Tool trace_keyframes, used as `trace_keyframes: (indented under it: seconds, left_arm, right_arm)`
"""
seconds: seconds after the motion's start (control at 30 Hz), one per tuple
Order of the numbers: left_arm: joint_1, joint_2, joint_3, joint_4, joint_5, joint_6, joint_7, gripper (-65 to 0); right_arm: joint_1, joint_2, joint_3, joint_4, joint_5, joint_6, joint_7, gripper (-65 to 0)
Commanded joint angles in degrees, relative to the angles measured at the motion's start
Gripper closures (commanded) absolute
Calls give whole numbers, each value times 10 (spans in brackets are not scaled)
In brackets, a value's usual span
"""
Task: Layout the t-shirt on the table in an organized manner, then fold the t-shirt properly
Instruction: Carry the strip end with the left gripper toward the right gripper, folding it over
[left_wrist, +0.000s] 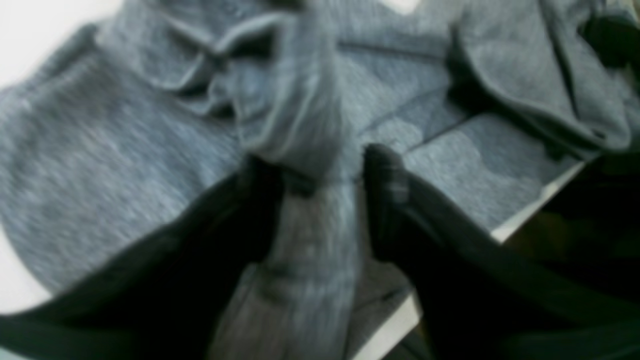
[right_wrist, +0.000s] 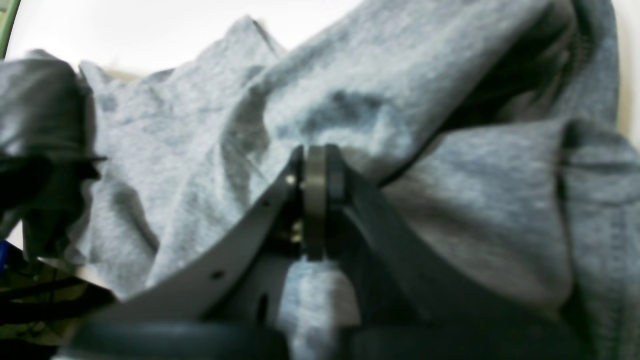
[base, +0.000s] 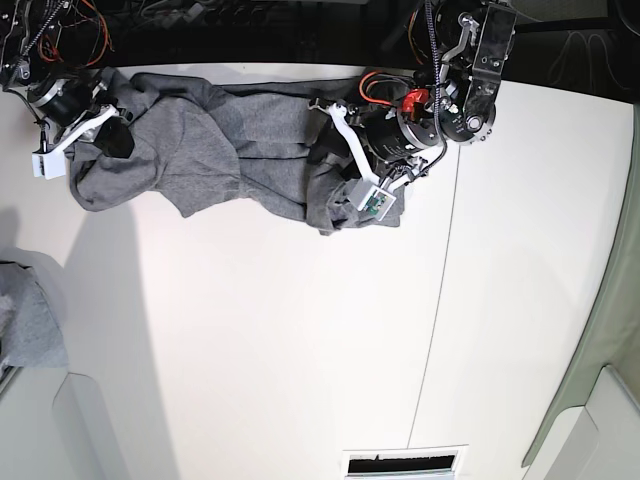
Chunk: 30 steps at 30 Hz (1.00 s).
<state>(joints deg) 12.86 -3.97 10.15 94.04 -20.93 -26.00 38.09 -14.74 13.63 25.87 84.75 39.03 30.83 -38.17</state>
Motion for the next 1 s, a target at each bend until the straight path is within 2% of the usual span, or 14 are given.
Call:
trace_keyframes:
  seconds: [0.0,0.13,0.23,0.3,0.37,0.43,0.63,0.67,0.73,0.83,0.97]
  left_arm:
    - [-5,3,11,9,-17,-8,-11,-350]
    - [-7,7,42,9,-43,-9,-12,-350]
    - [-5,14,66,9,-50,-35,-5,-350]
    - [-5,14,87,9,-49,-36,-5,-350]
    - [-7,14,95,9,-47,-36,-6,-350]
    - [-9,14,95,9,-47,-36,-5,-350]
    - [-16,12,72,14,-46,-36,25,-350]
    - [-16,11,69,14,-46,-36,27,-350]
    - [-16,7,62,14,-46,-36,31,-350]
    - [-16,-7,56,15,-48,-36,32,-350]
    - [-16,-13,55,25,-52,-37,34,-350]
  right_arm:
    - [3,8,3,8,11,5,9,0]
    - [15,8,3,8,11,5,9,0]
    - [20,8,3,8,11,5,9,-5]
    - [20,8,3,8,13,5,9,-108]
    - [20,9,3,8,21,5,8,-184]
    - [21,9,3,15,33,6,2,-210]
    - [21,24,29,82,34,9,-9,-213]
    - [24,31,37,89,33,9,-9,-238]
    - [33,49,49,90,19,9,-9,-327]
    - [41,78,52,78,-20,-11,0,-449]
    - [41,105,52,24,-19,-14,4,-449]
